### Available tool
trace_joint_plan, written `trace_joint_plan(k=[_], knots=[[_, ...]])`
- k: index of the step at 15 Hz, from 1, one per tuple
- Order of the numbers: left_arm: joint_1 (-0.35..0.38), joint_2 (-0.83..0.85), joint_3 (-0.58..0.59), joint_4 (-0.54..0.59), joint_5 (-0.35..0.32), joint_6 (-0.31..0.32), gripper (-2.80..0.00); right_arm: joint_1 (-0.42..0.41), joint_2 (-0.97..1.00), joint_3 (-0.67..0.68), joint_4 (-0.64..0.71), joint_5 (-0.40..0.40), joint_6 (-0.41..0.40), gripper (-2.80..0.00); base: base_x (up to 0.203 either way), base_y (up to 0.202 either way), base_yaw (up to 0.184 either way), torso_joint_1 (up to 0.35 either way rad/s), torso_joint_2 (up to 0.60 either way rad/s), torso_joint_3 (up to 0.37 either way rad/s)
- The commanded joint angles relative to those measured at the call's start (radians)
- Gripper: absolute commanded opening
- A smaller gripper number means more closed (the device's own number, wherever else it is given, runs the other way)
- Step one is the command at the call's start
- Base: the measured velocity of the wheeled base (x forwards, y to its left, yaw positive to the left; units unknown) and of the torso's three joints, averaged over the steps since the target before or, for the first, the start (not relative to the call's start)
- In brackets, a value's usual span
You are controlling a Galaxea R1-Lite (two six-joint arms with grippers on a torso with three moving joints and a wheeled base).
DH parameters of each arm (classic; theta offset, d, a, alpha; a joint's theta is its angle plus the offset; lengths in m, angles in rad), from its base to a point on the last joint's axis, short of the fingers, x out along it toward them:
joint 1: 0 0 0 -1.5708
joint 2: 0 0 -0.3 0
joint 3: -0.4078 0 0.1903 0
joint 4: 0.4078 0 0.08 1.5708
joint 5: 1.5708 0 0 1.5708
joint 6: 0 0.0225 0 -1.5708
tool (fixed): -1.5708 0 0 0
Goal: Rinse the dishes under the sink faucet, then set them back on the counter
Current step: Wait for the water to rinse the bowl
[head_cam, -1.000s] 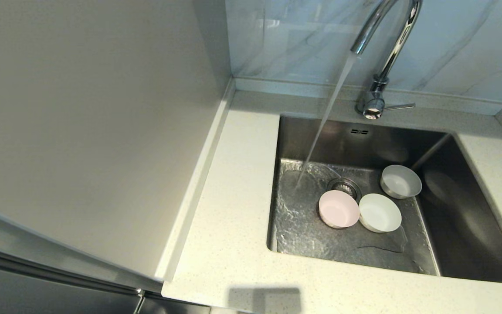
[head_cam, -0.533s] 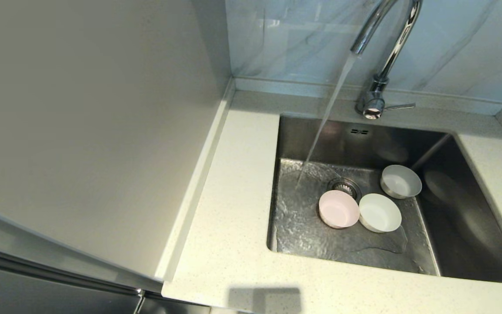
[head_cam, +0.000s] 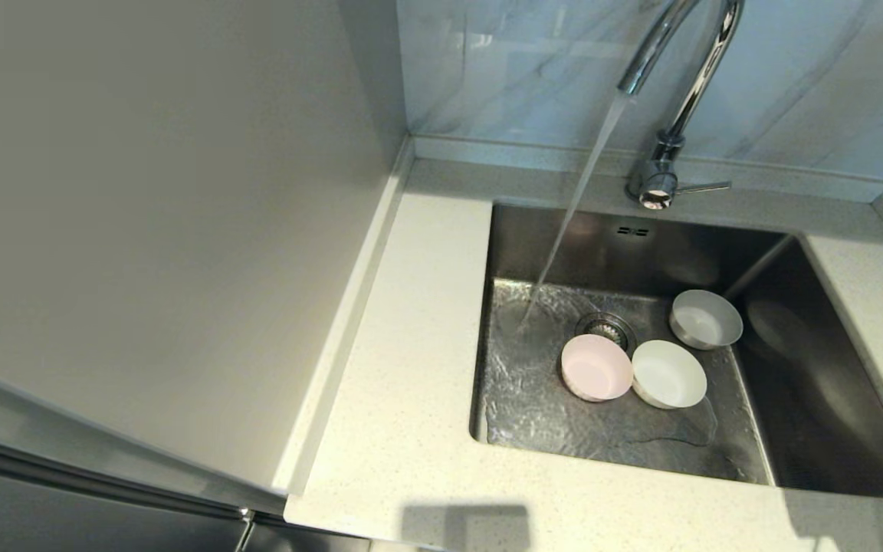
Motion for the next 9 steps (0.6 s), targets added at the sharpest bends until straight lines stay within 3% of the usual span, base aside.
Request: trace_joint_plan(k=[1,5,9], knots=[[0.000,-0.003,0.000,0.000,0.001,-0.001,-2.80,0.001,0.226,-0.166,0.007,0.000,-0.003,-2.80,0.000,0.000,0.000,0.000,0.00,0.000],[0.000,-0.003,0.000,0.000,0.001,-0.001,-2.80,0.001,0.451,-0.425,0.015,-0.021,-0.069,-2.80,0.000,0.000,0.000,0.000,0.00,0.000],[0.000,-0.003,0.000,0.000,0.001,-0.001,-2.80,0.001,0.583,-0.528,0.011,-0.040,-0.154,-2.80,0.000,0.000,0.000,0.000,0.00,0.000]])
